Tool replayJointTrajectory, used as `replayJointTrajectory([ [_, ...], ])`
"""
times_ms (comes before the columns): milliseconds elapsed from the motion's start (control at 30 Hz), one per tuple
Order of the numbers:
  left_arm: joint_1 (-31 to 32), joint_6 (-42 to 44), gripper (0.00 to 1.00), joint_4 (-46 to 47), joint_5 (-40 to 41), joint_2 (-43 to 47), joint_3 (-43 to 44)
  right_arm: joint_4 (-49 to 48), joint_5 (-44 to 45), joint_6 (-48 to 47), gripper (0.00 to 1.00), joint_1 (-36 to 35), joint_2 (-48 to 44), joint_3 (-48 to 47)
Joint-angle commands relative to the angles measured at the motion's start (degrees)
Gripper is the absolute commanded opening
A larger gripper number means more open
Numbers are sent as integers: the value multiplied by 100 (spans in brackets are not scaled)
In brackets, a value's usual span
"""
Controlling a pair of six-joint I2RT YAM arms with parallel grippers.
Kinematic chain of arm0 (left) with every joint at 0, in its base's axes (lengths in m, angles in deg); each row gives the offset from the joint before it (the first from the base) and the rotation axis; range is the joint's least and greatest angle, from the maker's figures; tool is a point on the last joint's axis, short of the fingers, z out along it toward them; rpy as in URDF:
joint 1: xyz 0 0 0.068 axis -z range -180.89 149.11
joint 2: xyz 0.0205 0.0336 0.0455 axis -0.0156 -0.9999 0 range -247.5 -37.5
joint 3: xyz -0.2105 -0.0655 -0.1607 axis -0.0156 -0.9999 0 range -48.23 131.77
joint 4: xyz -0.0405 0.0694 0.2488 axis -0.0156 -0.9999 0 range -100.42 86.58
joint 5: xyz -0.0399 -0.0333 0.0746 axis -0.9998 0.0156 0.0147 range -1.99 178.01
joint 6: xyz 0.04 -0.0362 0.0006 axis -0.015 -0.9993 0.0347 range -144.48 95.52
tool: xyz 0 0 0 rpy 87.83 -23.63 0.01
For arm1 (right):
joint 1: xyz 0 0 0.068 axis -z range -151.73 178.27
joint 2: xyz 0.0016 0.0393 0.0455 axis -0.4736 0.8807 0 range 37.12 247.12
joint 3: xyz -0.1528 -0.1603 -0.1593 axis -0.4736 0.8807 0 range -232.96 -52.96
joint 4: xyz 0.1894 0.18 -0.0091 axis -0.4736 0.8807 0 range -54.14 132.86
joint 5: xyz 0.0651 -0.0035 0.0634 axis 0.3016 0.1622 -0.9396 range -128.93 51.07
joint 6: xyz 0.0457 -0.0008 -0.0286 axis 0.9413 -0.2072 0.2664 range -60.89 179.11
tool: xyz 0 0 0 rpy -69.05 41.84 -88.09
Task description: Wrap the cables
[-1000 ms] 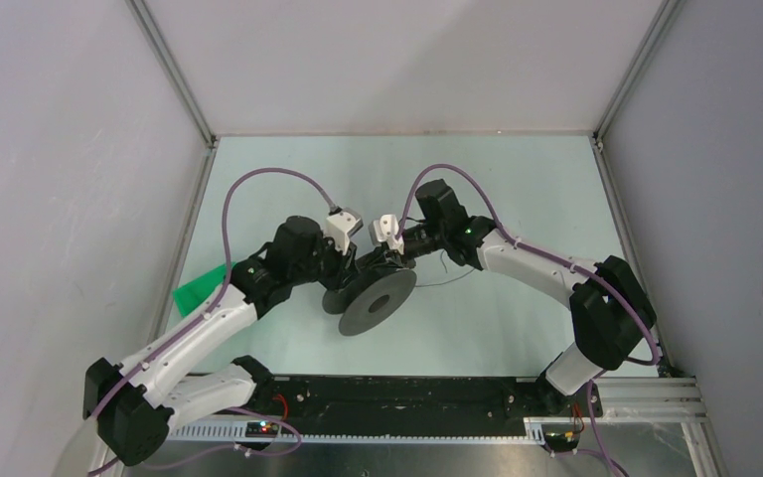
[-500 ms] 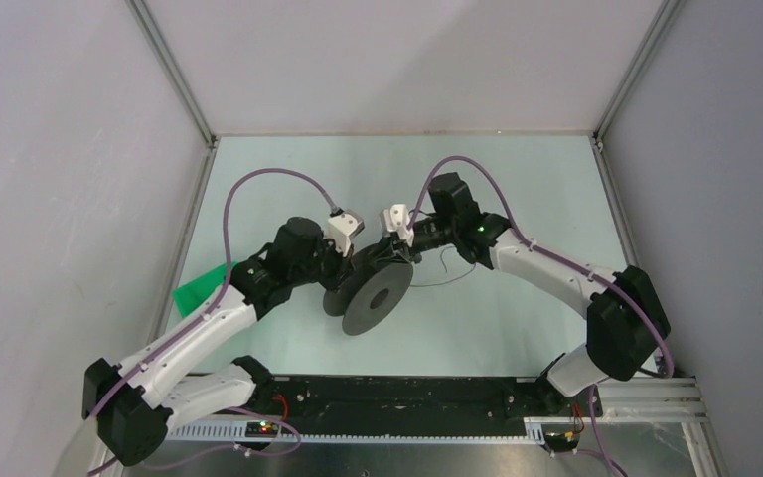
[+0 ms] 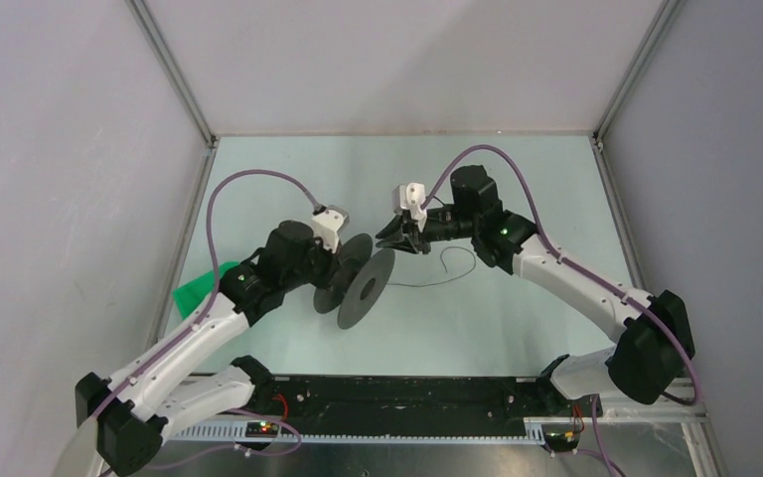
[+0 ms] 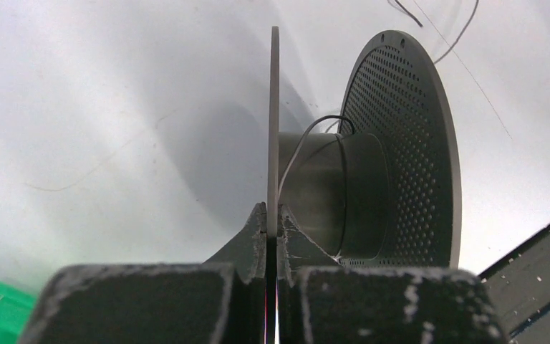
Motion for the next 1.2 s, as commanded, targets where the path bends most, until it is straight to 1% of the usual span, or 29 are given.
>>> replayJointTrajectory([
  [0,-2,-135,0,306,476,443,200,-39,476,287,23,90,-106,-176],
  [167,-1,-140,0,286,590,572,122,-220,704,608,23,110,-104,-108],
  [300,-6,-309,0,212,714,566,143,-670,939,1013,23,100,-194,104],
  [400,-26,-473,0,88,816,613,268,-849,1347,1397,23,118,-350,319],
  [433,-74,-545,0,67,800,675,321,-860,1445,1556,23,126,-380,367],
  [500,-198,-651,0,46,655,840,389,-809,1955,1790,24,150,-429,492],
  [567,-325,-807,0,11,537,1059,483,-548,2217,1816,24,160,-392,560],
  [633,-428,-975,0,-52,407,1263,623,-493,2262,1688,24,105,-364,755],
  [700,-486,-1101,0,-128,301,1414,788,-863,2277,1403,26,-43,-447,1216],
  [733,-489,-1131,0,-189,250,1450,842,-1305,2271,1254,27,-95,-546,1584],
  [767,-502,-1193,0,-212,213,1506,939,-1523,2229,1226,28,-156,-631,1751],
  [800,-510,-1239,0,-265,149,1527,983,-1964,2203,1241,30,-170,-652,2030],
  [833,-511,-1339,0,-281,114,1565,1067,-2169,2139,1259,31,-179,-668,2128],
  [933,-509,-1610,0,-296,48,1700,1247,-2955,1876,1207,38,-202,-602,2496],
  [1000,-511,-1807,0,-290,72,1819,1311,-3354,1641,1071,39,-221,-502,2665],
  [1100,-510,-2084,0,-290,202,1960,1491,-3848,1423,902,38,-227,-394,2873],
  [1167,-509,-2237,0,-296,163,2004,1625,-4461,1349,757,39,-208,-370,3130],
])
